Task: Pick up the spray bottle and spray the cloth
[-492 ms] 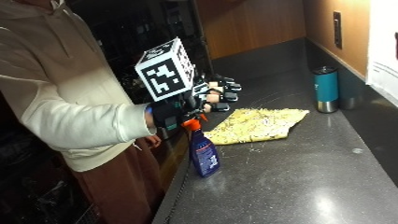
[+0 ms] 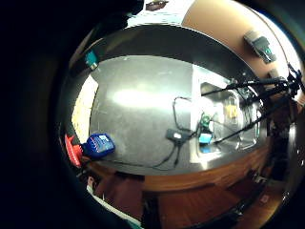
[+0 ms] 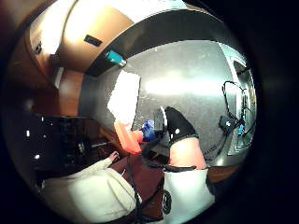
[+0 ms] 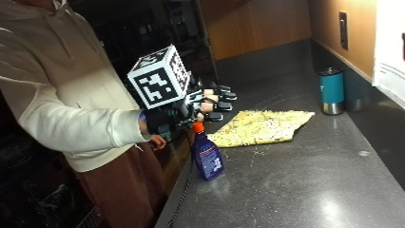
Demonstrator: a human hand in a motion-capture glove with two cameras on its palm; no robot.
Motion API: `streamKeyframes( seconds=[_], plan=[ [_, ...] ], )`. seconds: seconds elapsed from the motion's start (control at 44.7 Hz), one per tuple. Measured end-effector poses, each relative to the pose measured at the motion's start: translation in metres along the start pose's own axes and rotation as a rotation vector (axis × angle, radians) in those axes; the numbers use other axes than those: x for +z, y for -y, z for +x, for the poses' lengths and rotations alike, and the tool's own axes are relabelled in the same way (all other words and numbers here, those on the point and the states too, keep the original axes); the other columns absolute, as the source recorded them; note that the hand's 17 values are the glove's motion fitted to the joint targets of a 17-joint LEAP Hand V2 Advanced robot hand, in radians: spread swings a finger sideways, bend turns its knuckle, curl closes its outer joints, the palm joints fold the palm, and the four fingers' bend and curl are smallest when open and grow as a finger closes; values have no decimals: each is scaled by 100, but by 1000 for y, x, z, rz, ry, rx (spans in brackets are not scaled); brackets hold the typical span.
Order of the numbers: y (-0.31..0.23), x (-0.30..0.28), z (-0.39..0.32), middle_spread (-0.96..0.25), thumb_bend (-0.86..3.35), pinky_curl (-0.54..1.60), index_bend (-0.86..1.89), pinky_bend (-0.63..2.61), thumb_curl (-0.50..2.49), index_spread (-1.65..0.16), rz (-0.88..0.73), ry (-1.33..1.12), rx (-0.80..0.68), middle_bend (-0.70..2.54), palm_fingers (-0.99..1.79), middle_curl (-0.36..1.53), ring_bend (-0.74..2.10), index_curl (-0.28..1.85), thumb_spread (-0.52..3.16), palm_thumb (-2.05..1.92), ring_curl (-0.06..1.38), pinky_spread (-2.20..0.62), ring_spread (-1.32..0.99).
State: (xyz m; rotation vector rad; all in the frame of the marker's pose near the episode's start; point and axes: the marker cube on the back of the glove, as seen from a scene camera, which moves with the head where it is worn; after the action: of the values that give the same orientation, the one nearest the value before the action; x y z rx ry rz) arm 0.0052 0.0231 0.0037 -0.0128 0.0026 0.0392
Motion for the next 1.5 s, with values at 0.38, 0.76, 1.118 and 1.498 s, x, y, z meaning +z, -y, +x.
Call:
streamKeyframes(
  seconds=[0.38,0.76,1.118,1.498],
  plan=[
    [-40,-11,-2,-7,6,29,15,36,34,-41,17,8,-18,19,25,26,28,24,102,68,21,21,2],
    [-96,-19,2,-7,-3,31,15,36,36,-42,49,30,1,19,24,29,27,25,101,67,24,21,2],
    [-141,14,4,-7,-4,33,13,37,35,-42,50,170,77,19,21,30,28,25,101,61,26,22,2],
    [-172,44,-8,-6,-3,35,11,43,33,-41,56,327,126,20,15,31,33,21,98,55,28,22,2]
  ],
)
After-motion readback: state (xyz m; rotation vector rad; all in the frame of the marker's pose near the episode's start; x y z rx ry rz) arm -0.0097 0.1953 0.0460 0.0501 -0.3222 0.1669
